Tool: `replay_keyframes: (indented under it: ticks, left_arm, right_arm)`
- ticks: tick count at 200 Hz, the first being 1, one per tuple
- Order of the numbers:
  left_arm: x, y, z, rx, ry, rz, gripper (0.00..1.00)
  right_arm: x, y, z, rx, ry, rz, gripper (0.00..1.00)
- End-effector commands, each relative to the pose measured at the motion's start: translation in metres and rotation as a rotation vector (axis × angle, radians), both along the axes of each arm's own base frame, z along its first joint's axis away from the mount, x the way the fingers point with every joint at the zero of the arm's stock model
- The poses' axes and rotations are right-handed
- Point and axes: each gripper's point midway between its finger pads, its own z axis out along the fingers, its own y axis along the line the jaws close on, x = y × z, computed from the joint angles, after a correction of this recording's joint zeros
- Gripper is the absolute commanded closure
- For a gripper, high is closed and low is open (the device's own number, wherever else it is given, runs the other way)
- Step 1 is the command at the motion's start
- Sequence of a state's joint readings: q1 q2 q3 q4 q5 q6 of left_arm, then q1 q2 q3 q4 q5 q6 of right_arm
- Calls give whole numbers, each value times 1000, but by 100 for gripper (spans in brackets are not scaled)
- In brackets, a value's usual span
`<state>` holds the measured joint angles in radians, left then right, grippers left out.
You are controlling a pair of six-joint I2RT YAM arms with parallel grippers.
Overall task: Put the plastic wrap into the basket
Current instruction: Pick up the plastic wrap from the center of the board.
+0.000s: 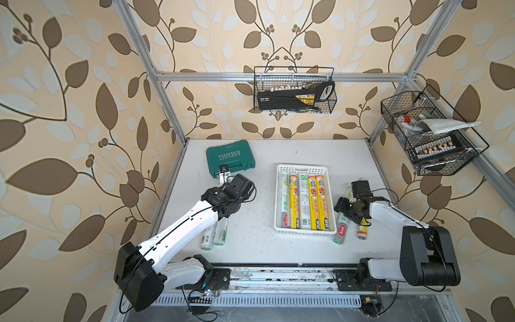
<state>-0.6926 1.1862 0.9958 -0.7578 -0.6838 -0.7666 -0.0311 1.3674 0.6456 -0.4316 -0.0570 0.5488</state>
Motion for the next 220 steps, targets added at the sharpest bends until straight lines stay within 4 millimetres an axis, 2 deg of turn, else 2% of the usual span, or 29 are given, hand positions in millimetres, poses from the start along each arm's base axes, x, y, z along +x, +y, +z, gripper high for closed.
replay_keyframes:
  ticks: [1, 37, 71, 107, 137, 167, 199, 220]
  left_arm:
    - [5, -2, 7, -29, -20, 13, 1]
    - [5, -3, 7, -28, -16, 9, 1]
    - [5, -2, 7, -25, -14, 10, 1]
    - [4, -1, 7, -23, -12, 11, 1]
    - [5, -3, 7, -30, -10, 10, 1]
    - [5, -4, 6, -34, -3, 8, 1]
    - [5, -5, 5, -39, 2, 7, 1]
    - [4, -5, 5, -51, 1, 15, 1]
  right_arm:
    - [3, 4, -3, 23, 6, 17, 26]
    - [3, 4, -5, 24, 14, 15, 30]
    - [4, 6, -5, 35, 8, 25, 46]
    - [4, 2, 7, 10, -24, 19, 55]
    - [5, -6, 37, -40, -85, 11, 57]
    - [6, -10, 76, -81, -152, 29, 58]
    - [9, 2, 115, -78, -219, 71, 57]
    - [11, 24, 135, -108, -226, 141, 56]
